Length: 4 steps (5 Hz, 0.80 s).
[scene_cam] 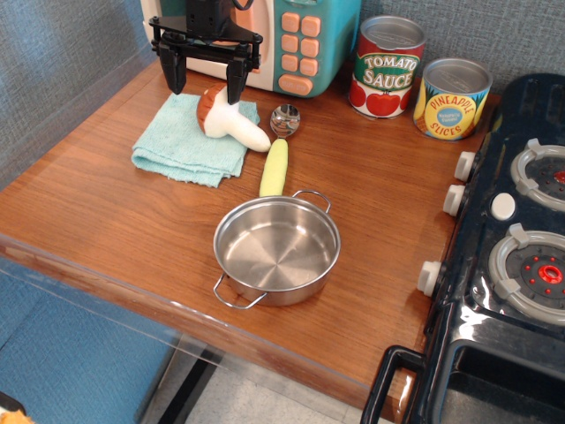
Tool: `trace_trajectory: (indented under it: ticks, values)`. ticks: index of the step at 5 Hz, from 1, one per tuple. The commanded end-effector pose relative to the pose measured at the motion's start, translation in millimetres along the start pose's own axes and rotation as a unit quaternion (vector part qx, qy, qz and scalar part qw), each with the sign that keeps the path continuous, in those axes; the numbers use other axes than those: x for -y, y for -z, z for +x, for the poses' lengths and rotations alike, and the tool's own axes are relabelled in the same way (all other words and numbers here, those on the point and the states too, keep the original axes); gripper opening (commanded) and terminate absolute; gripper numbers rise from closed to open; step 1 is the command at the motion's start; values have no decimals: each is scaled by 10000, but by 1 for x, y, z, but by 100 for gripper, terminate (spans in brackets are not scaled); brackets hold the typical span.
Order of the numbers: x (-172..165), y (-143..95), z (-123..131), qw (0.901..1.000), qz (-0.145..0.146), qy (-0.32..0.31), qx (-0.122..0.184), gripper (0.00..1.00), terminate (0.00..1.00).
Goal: Pick up the silver pot and place it on the blue cloth
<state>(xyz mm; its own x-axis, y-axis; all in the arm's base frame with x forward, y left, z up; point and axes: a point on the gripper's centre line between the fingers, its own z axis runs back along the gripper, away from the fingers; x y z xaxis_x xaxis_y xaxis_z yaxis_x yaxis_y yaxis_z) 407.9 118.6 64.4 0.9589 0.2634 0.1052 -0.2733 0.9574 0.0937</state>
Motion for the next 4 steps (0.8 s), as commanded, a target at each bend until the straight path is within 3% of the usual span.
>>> trace_trajectory:
  ticks: [1,2,4]
  values:
    - [0,0,0,10000,0,0,0,100,0]
    - [22,-9,-4,9993,11,322,162,100,0]
    - [72,-54,-34,9902,-391,1111,748,100,0]
